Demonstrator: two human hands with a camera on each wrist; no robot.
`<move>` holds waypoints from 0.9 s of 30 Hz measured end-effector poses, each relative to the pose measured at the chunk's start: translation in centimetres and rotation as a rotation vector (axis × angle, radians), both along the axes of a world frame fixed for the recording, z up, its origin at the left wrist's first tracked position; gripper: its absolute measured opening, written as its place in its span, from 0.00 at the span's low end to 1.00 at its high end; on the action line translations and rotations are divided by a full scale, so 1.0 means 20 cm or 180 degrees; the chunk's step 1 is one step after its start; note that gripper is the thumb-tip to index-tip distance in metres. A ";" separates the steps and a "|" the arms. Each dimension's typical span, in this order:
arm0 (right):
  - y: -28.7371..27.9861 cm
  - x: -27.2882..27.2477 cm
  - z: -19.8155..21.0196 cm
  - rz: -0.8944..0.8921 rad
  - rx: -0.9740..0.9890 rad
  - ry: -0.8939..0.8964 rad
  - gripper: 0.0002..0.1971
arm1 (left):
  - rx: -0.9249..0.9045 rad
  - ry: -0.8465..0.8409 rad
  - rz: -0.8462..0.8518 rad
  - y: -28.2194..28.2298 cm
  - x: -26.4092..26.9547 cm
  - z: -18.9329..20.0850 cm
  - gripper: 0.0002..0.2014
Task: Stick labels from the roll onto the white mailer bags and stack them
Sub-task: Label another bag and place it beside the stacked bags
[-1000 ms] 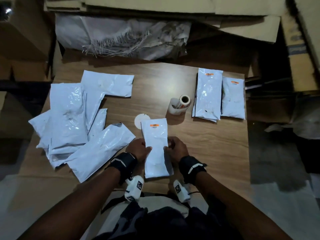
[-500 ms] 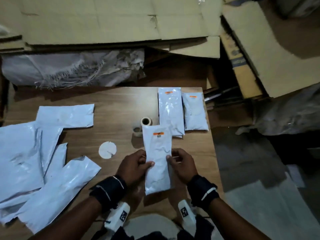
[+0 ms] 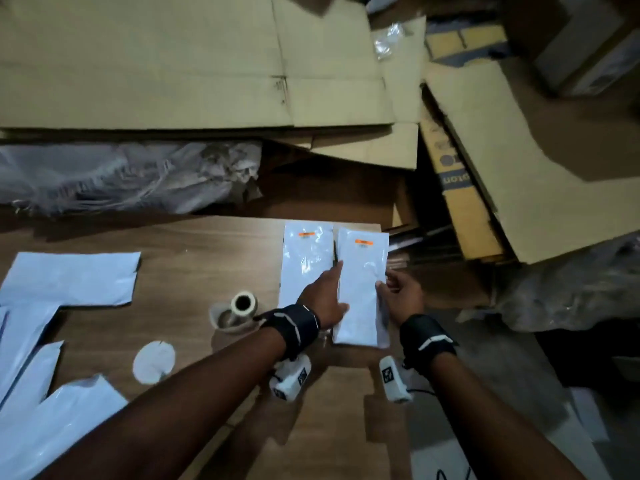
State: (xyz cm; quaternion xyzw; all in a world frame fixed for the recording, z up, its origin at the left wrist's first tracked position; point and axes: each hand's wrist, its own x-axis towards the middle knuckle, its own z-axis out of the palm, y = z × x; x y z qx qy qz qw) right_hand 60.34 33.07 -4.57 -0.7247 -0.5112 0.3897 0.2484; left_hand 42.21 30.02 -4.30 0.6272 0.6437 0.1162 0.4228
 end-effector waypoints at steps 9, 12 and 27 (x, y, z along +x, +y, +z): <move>0.19 0.03 -0.06 0.0476 0.0057 -0.0926 0.19 | 0.0253 0.0736 -0.0030 0.18 0.02 -0.06 0.57; 0.15 0.03 -0.10 0.1077 0.0777 -0.1461 0.22 | 0.0838 0.1408 -0.0479 0.18 0.02 -0.02 0.64; 0.17 -0.03 -0.37 0.2192 0.0715 -0.1446 0.37 | 0.0487 0.1785 -0.1435 0.33 0.12 -0.22 0.82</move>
